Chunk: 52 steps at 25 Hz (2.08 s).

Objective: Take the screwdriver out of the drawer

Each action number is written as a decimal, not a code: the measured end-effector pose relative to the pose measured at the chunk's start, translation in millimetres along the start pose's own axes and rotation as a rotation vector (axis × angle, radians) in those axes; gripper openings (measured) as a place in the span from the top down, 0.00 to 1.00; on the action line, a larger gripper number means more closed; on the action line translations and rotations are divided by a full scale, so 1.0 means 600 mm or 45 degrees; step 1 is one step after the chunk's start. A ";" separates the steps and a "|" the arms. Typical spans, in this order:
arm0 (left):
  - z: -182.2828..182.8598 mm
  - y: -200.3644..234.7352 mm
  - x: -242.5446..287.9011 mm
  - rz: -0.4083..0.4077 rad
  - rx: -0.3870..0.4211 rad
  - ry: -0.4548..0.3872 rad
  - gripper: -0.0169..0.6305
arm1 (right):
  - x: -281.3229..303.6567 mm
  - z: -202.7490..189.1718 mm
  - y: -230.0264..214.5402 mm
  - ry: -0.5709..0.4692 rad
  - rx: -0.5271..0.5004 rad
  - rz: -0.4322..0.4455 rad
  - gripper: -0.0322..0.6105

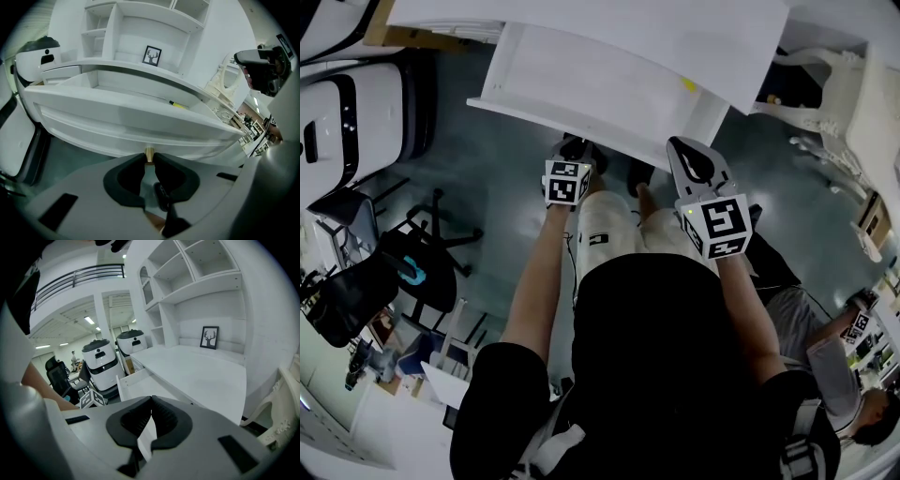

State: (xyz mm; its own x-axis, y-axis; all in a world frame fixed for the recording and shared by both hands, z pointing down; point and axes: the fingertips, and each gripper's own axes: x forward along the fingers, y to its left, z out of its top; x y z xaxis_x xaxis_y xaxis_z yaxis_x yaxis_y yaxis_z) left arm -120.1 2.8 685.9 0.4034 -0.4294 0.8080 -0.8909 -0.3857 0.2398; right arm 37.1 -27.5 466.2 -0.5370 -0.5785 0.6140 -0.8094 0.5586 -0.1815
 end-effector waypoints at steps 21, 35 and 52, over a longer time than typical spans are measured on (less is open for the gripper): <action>-0.016 -0.013 -0.068 0.111 0.114 -0.015 0.84 | -0.050 -0.008 0.011 -0.019 -0.030 -0.012 0.92; 0.081 -0.080 -0.192 0.195 0.084 -0.260 0.92 | -0.075 -0.031 0.013 -0.001 -0.112 0.020 0.92; 0.206 -0.158 -0.227 0.068 0.089 -0.423 0.94 | 0.031 -0.081 -0.070 0.130 0.032 -0.112 0.85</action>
State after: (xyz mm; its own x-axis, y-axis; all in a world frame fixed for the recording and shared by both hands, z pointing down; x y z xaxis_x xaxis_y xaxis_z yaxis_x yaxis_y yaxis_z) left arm -64.6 -2.8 486.9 0.4125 -0.6887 0.5962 -0.9009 -0.4055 0.1549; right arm 72.6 -32.6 522.7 -0.4379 -0.5606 0.7029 -0.8587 0.4924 -0.1423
